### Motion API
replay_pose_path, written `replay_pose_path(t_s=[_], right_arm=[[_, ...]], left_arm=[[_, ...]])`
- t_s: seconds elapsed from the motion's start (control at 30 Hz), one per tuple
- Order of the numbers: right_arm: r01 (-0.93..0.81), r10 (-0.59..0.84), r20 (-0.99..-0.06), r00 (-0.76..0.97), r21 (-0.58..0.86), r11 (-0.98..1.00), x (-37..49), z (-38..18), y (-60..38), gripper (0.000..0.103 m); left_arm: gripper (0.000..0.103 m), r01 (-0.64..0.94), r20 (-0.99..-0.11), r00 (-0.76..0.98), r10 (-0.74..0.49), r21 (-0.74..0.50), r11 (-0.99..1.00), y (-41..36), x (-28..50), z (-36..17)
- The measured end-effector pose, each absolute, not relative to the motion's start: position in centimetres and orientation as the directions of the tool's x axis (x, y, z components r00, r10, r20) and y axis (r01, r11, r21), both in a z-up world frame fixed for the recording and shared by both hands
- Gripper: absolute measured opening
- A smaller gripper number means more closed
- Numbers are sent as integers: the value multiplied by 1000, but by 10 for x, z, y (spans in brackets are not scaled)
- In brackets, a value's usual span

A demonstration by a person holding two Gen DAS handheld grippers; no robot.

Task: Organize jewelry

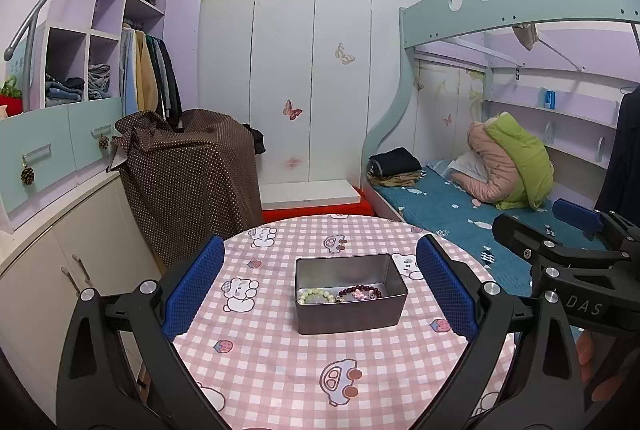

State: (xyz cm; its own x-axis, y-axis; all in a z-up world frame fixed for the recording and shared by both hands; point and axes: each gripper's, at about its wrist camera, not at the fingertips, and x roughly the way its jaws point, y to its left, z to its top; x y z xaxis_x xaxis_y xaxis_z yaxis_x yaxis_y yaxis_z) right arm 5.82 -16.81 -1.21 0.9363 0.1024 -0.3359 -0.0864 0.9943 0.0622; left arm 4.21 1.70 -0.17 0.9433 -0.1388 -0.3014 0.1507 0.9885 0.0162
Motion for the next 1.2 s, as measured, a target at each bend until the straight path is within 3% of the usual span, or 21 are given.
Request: replay_pose_path(t_s=[1.2], right_arm=[[-75,95,-349,932,71,995,60,-15,-167,96]], left_arm=[[97,157,-316,938,-144,16,988,22,50,-3]])
